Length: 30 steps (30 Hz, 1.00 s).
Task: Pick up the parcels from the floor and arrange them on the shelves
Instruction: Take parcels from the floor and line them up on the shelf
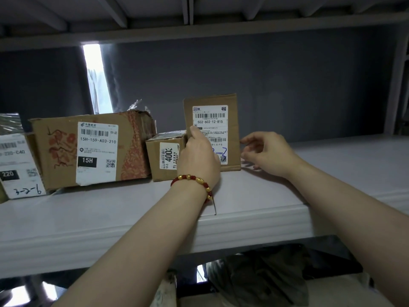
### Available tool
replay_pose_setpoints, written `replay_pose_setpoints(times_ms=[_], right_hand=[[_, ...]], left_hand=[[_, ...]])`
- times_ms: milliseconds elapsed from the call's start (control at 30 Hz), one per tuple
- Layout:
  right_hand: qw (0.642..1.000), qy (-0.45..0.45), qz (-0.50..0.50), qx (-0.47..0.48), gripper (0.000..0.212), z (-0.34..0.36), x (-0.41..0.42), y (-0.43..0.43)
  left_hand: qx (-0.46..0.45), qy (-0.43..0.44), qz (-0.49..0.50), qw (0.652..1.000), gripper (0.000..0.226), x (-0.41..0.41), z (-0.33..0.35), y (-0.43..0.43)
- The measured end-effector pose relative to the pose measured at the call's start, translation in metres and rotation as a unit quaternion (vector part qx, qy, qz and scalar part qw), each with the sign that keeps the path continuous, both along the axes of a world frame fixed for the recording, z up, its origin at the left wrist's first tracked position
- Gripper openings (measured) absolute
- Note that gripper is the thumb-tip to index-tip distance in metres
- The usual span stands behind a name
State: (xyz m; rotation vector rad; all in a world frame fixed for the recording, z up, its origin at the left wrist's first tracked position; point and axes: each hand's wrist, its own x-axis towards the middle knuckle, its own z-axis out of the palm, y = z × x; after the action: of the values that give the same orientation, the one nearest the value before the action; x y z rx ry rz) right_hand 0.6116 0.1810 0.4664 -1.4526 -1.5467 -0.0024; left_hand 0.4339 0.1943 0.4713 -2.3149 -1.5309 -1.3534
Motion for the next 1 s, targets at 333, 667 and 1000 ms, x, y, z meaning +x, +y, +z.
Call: replay_pose_setpoints(times_ms=[333, 667, 1000], right_hand=[[0.991, -0.048, -0.091, 0.086, 0.011, 0.005, -0.02, -0.031], [0.967, -0.189, -0.087, 0.145, 0.004, -0.02, -0.047, -0.1], [0.913, -0.257, -0.112, 0.295, 0.041, -0.124, -0.037, -0.14]], left_hand=[[0.064, -0.023, -0.051, 0.996, 0.04, -0.001, -0.001, -0.017], [0.176, 0.051, -0.148, 0.972, 0.024, 0.004, -0.01, -0.082], [0.312, 0.085, -0.336, 0.885, 0.053, 0.009, -0.097, -0.113]])
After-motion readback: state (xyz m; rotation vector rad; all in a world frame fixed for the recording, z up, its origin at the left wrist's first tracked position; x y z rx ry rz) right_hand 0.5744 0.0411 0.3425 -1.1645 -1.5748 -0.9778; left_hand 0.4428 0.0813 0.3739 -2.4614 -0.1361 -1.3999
